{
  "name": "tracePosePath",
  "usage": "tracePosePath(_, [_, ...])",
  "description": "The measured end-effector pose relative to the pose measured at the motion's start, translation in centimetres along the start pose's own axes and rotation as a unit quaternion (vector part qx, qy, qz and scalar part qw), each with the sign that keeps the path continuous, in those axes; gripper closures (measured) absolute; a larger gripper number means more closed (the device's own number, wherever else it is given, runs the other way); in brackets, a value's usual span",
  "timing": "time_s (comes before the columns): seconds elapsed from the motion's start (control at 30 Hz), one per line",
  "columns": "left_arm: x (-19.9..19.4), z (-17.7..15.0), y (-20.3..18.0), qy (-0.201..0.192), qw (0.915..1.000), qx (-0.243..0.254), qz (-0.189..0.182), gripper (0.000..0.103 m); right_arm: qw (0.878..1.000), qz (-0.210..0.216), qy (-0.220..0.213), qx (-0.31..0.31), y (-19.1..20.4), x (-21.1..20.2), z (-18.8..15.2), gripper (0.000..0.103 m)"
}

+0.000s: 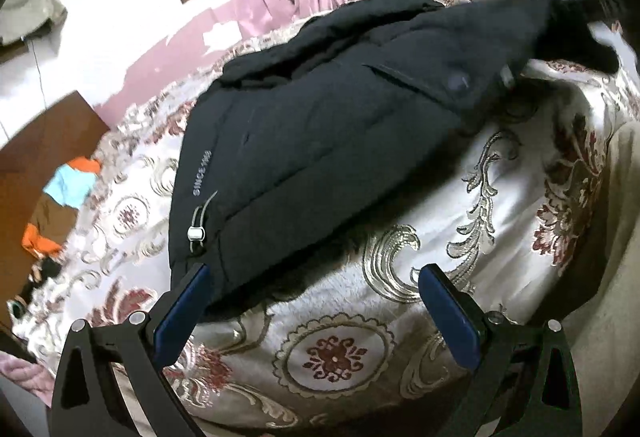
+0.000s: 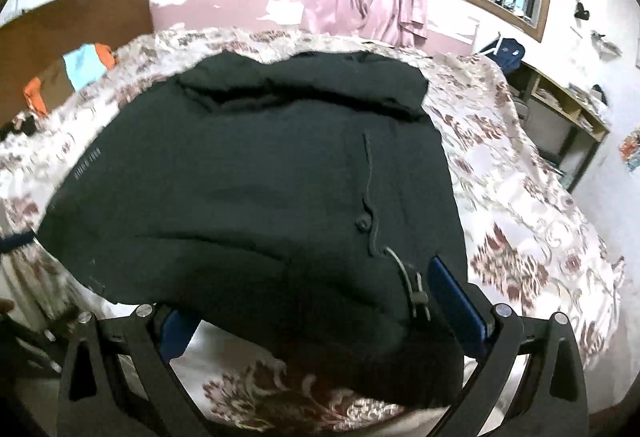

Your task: Fold large clothes

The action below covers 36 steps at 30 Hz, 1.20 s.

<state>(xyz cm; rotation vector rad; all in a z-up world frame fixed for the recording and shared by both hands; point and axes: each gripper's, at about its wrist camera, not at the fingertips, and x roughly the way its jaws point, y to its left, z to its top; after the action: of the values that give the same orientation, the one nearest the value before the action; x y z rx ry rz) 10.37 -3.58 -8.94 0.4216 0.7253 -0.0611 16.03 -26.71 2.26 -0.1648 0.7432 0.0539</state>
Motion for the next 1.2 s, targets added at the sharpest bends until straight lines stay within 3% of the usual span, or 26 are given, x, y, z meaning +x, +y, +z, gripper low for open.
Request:
tracePosePath(0.17, [0.3,0.3,-0.7,-0.031,0.9955,0.032,0.083,0.000,1.000,0.015,-0.013,-0.014,0.2,-0.6,2.0,0.002])
tracePosePath(0.27, [-0.2,0.4,-0.4,-0.070,0.9872,0.041,0.137,0.000,1.000,0.018,-0.017,-0.015,0.0,-0.6,2.6,0.002])
tracePosePath(0.37, [-0.7,0.6,-0.2,-0.096,0.9819,0.047,0.156,0.000,1.000,0.021,-0.016,-0.007,-0.1,-0.6,2.8,0.002])
tracePosePath(0.53, [0.5,1.0,1.0,-0.084,0.9837,0.038,0.155,0.000,1.000,0.024,-0.012,0.002,-0.3,-0.3,2.4,0.002])
tracePosePath(0.6, [0.8,1.0,1.5,-0.079,0.9847,0.025,0.153,0.006,1.000,0.018,-0.012,-0.007,-0.2,-0.3,2.1,0.002])
tracePosePath(0.77, [1.4,1.1,2.6,-0.082,0.9891,0.006,0.122,0.048,0.999,-0.011,-0.002,-0.051,0.7,-0.1,0.9,0.002])
tracePosePath(0.87, [1.5,1.0,2.3,-0.085,0.9901,0.014,0.111,0.065,0.996,-0.030,0.017,-0.082,1.3,0.4,-0.4,0.002])
tracePosePath(1.1, [2.3,1.0,3.2,-0.069,0.9928,-0.006,0.098,0.070,0.979,-0.069,0.108,-0.156,3.3,2.8,-3.8,0.003])
tracePosePath(1.13, [2.2,1.0,3.2,-0.068,0.9930,-0.006,0.096,0.071,0.977,-0.077,0.118,-0.160,3.4,3.1,-4.3,0.004])
tracePosePath(1.2, [2.2,1.0,3.1,-0.067,0.9932,-0.005,0.095,0.076,0.975,-0.082,0.130,-0.159,3.2,3.4,-4.8,0.017])
